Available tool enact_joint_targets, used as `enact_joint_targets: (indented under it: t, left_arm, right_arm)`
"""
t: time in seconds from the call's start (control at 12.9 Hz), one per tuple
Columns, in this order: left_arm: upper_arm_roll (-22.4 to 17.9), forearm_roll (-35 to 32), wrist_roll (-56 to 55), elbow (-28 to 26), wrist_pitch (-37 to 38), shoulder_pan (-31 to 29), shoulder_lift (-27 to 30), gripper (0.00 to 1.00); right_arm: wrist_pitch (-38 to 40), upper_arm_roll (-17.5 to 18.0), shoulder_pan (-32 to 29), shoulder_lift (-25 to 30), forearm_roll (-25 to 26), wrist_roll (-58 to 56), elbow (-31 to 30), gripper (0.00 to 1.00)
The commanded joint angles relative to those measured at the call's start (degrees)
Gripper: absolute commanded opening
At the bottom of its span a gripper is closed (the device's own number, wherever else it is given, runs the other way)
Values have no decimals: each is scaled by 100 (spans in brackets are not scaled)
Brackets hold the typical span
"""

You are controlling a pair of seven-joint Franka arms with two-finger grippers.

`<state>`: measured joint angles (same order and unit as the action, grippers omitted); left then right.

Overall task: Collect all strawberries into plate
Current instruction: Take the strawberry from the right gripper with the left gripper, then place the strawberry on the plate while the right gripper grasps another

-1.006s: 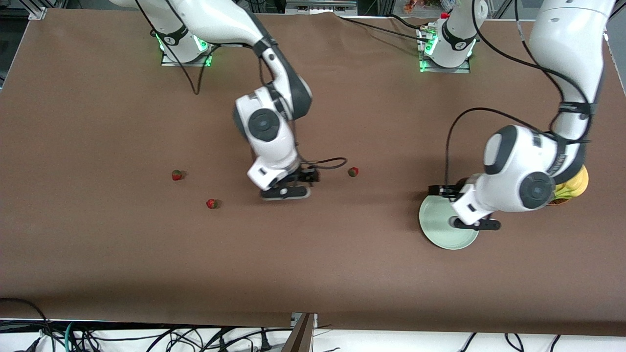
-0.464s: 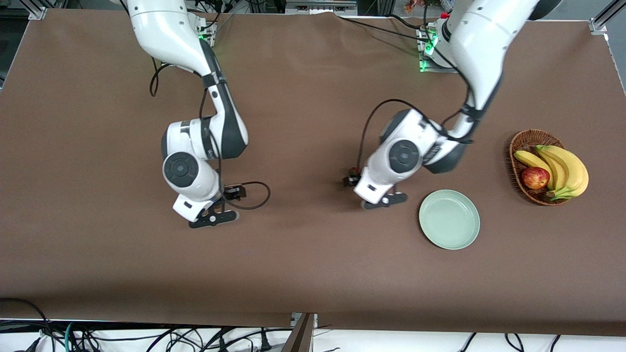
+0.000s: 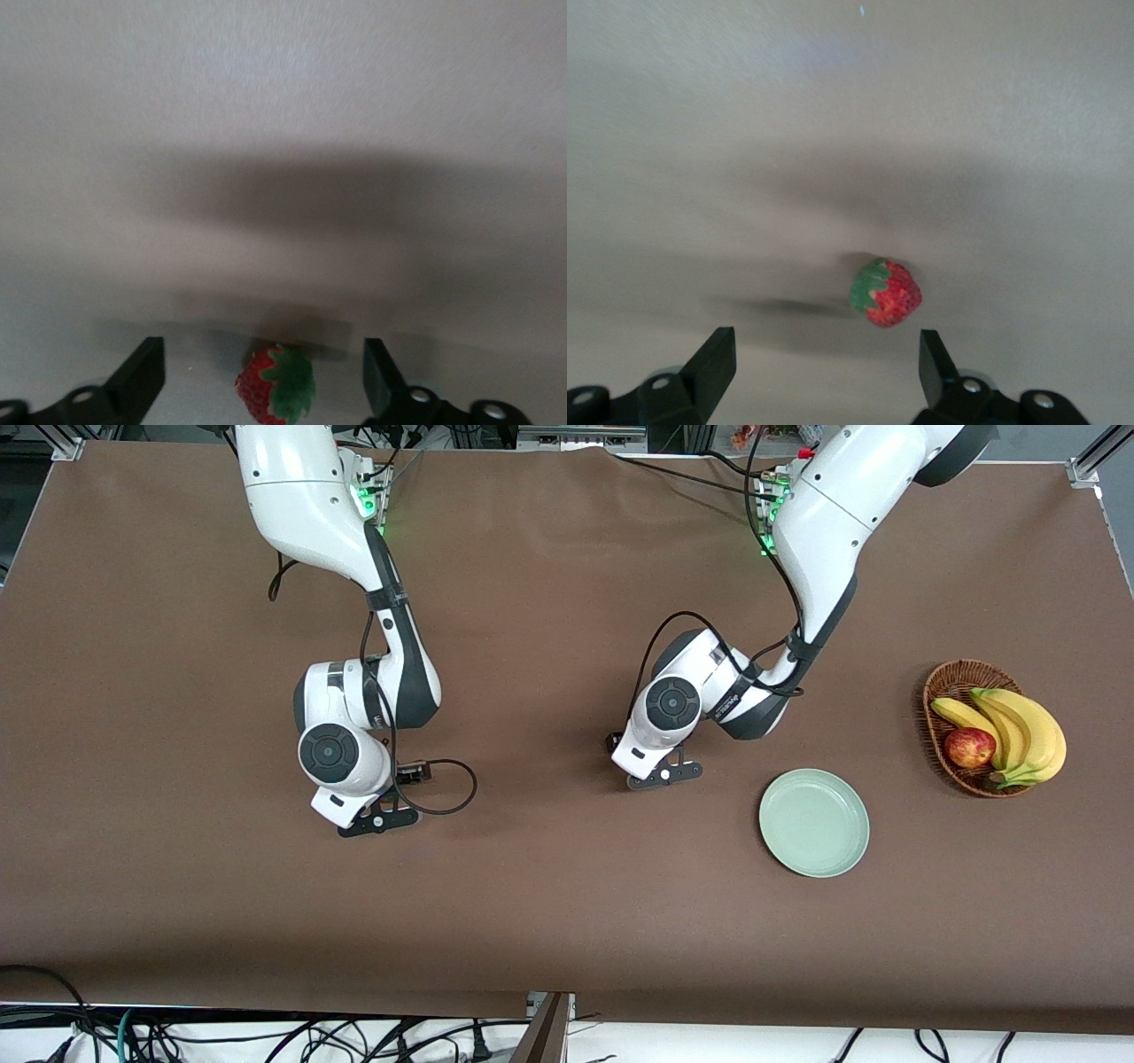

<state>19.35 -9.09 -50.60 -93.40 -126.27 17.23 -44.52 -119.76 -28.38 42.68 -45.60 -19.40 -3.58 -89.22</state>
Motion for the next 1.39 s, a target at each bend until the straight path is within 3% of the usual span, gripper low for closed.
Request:
enact_joint_targets:
  t: [0.0, 0.08, 0.23, 0.31, 0.46, 0.7, 0.85, 1.01, 1.32]
  left_arm:
    - [-28, -155, -100, -135, -55, 96, 137, 53]
    - [-28, -155, -100, -144, -38, 148, 145, 52]
    - [-28, -155, -100, -161, -47, 175, 146, 36]
    - [-28, -155, -91, -170, -38, 158, 146, 28]
    - [-45, -155, -82, -126, 58, 132, 198, 23]
    - [-334, -181, 224, 110, 514, -26, 452, 23]
    - [-423, -207, 977, 600, 1215, -368, 480, 23]
    - [-423, -207, 2127, 1032, 1570, -807, 462, 23]
    - [-643, -295, 4807, 1183, 1265, -1231, 173, 28]
  right_arm:
    - [-170, 26, -40, 95, 42, -99, -245, 86]
    - [-170, 26, -84, 95, 42, -117, -254, 86]
    - [-205, 34, -119, 77, 42, -187, -280, 83]
    - [-275, 34, -119, 60, 42, -213, -315, 79]
    - [-355, 34, -128, 51, 33, -222, -342, 67]
    - [-459, 43, -233, -19, -37, -214, -272, 57]
    - [-574, 52, -260, -72, -46, -214, -263, 57]
    - [-583, 69, -269, -81, -46, -109, -228, 57]
    - [-662, 78, -269, -292, -398, -64, -34, 56]
